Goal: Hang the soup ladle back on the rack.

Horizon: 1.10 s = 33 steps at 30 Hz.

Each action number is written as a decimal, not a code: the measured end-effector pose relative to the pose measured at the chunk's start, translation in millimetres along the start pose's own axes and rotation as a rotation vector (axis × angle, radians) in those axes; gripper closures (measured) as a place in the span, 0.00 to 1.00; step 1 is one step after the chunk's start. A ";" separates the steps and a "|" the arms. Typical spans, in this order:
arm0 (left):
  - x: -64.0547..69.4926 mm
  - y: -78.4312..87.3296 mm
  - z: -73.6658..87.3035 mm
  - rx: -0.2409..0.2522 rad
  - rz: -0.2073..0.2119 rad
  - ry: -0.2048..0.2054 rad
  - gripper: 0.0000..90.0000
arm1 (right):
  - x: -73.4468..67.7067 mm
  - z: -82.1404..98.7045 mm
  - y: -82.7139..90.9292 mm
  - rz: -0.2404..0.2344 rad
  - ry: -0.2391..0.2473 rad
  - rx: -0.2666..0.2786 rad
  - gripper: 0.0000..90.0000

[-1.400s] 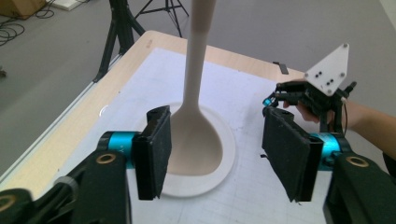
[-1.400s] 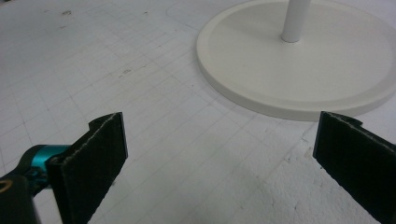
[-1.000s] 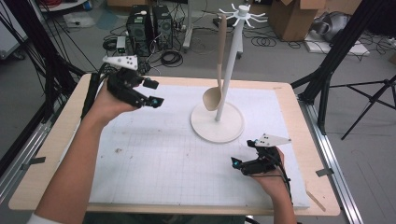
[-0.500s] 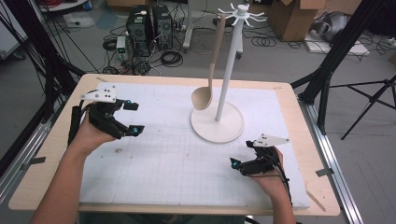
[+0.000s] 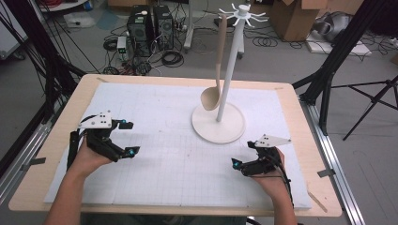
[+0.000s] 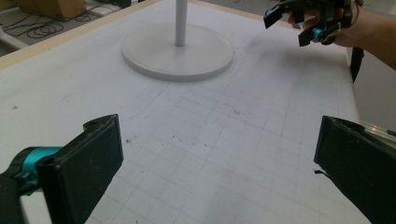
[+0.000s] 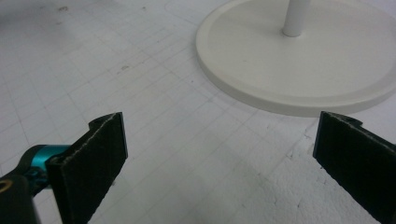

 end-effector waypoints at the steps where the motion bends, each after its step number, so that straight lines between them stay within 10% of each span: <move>1: 0.3 0.9 2.7 0.007 0.002 0.003 0.02 | -0.2 -0.6 0.8 -0.004 -0.003 0.005 0.02; 33: -9.3 9.1 19.7 0.033 -0.014 0.037 0.02 | 4.1 1.6 0.7 0.012 -0.011 -0.005 0.02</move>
Point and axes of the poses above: each handheld gripper's, and its own axes: y roughly backward along the jaws, z roughly out of its underside, x roughly to its right, the point moved 10 cm from there along -y, roughly forward along the jaws, and after that the axes turned 1 degree about -z, right-handed, at the moved point
